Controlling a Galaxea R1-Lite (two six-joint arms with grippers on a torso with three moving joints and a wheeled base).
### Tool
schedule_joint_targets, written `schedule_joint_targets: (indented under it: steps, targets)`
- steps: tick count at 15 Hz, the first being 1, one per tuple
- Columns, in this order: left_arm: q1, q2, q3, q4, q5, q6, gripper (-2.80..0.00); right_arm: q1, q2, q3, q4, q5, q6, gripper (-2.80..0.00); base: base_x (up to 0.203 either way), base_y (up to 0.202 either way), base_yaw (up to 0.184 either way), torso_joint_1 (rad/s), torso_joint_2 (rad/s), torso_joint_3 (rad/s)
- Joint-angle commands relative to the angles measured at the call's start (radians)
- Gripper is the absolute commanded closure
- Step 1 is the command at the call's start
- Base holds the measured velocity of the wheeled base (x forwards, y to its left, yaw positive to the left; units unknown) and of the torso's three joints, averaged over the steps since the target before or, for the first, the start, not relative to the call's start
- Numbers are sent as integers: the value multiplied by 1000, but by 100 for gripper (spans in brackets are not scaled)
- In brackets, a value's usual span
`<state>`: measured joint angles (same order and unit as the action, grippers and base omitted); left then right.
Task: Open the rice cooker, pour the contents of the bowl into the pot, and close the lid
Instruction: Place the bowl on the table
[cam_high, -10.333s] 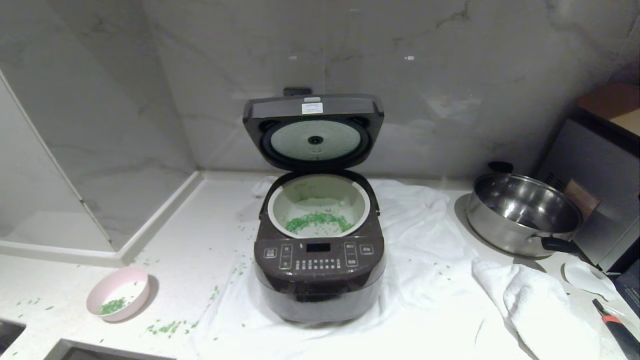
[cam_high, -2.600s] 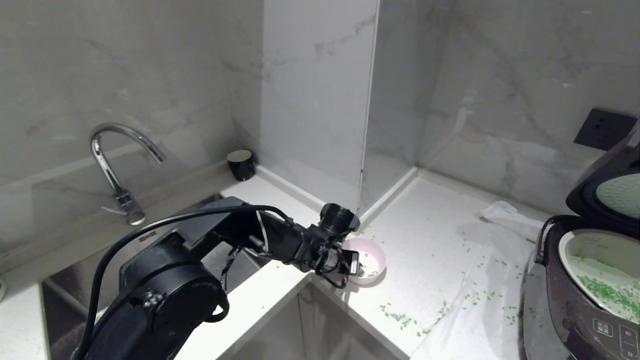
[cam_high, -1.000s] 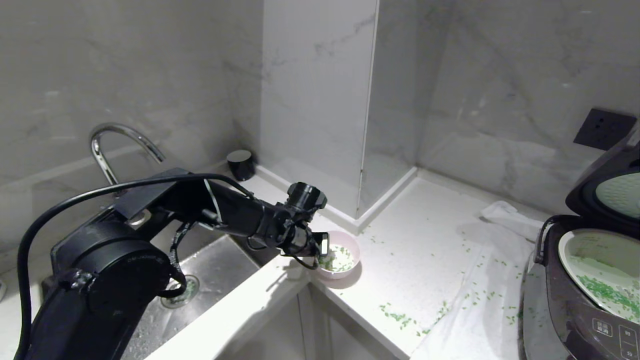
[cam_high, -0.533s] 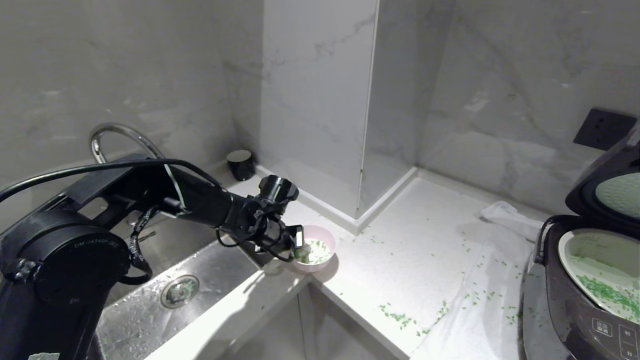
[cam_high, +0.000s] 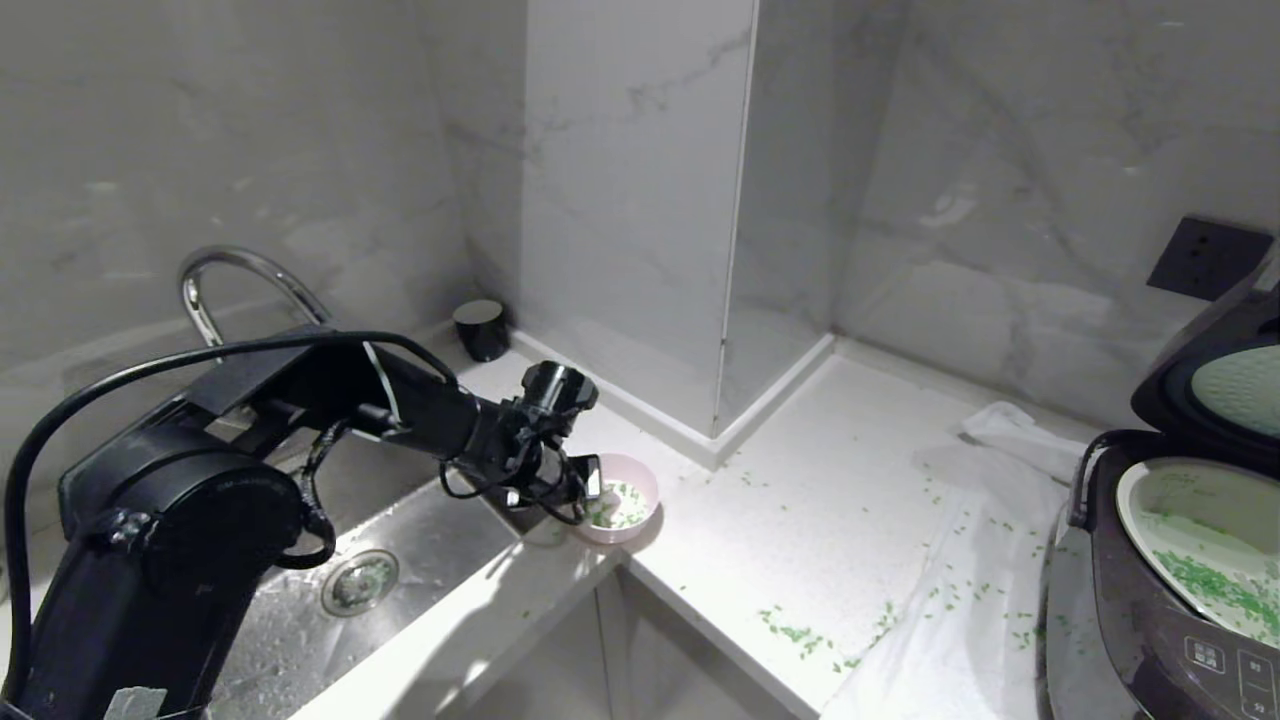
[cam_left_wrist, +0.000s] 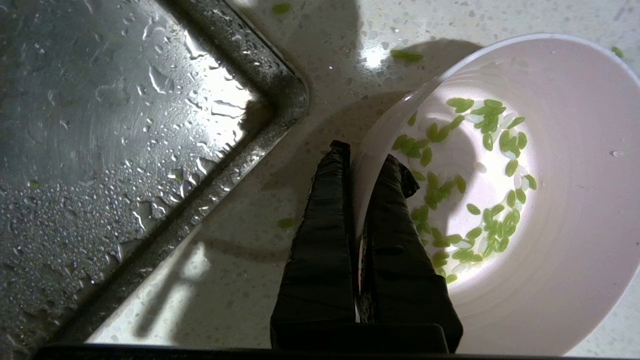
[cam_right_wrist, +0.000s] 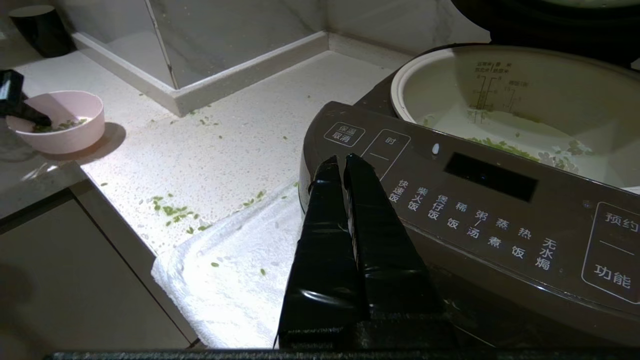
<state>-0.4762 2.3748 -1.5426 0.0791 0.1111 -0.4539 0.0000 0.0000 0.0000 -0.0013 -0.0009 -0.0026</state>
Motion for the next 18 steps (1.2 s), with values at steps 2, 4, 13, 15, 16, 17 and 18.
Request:
schedule_joint_targets:
  steps: [2, 4, 13, 15, 16, 17, 18]
  targets:
    - [-1, 47, -25, 1, 7, -3, 0, 0, 0, 0, 0, 1, 0, 0, 0, 0, 0, 0, 0, 0]
    - [-2, 50, -28, 1, 6, -3, 0, 0, 0, 0, 0, 1, 0, 0, 0, 0, 0, 0, 0, 0]
    - [-1, 36, -83, 3, 31, -36, -280, 0, 0, 0, 0, -1, 0, 0, 0, 0, 0, 0, 0, 0]
    - [-1, -10, -75, 7, 30, -38, -280, 0, 0, 0, 0, -1, 1, 0, 0, 0, 0, 0, 0, 0]
    - [2, -27, -72, 8, 30, -38, -280, 0, 0, 0, 0, 0, 0, 0, 0, 0, 0, 0, 0, 0]
    - [9, -46, -66, 9, 30, -38, -280, 0, 0, 0, 0, -1, 1, 0, 0, 0, 0, 0, 0, 0]
    - [16, -66, -49, 9, 30, -36, -280, 0, 0, 0, 0, 0, 0, 0, 0, 0, 0, 0, 0, 0]
